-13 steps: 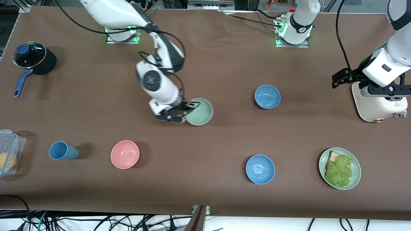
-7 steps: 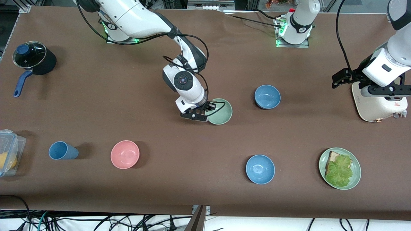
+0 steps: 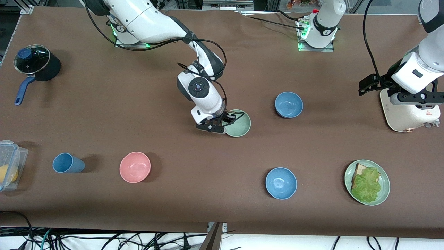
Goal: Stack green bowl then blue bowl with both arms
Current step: 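Release the green bowl and retract the right gripper to rest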
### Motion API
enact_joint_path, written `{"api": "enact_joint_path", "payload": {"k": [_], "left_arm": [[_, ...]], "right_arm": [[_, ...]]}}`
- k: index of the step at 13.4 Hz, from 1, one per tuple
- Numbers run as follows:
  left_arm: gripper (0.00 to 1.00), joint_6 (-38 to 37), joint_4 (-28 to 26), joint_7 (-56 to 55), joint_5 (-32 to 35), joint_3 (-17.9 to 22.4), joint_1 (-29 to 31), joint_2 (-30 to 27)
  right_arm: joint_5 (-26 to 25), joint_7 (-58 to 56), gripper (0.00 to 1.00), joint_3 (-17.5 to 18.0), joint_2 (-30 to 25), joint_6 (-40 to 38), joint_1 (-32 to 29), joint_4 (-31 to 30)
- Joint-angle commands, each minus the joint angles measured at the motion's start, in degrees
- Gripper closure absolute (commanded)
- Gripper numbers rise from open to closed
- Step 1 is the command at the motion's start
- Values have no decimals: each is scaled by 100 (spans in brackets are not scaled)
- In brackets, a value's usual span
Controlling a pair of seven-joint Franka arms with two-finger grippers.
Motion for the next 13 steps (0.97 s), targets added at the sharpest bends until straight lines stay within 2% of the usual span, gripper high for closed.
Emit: {"api": "enact_joint_path", "payload": {"k": [1,3,5,9,11,13], "left_arm": [[0,-72,55,-21,22,4,-9,-8],[0,-72,55,-21,22,-5,-9,-8],[0,-72,55,-21,22,4,-9,-8],[0,-72,55,-21,22,-5,-9,-8],[0,-72,55,-21,22,-5,-9,-16],[0,-72,55,-21,22,-5,-9,-8]], "right_arm": [[-105,31,0,-404,-459,-365,-12,141],[-87,-328,0,-625,-854,-1110,-266,176],[-17,-1231,0,-643,-1267,-1813,-740,133],[36,-2277,0,-757,-2488,-3001,-1251,-253],[53,-2876,0,-810,-2876,-3686,-1602,-316],[359,-3613,0,-819,-3254,-4170,-2111,-360]]}}
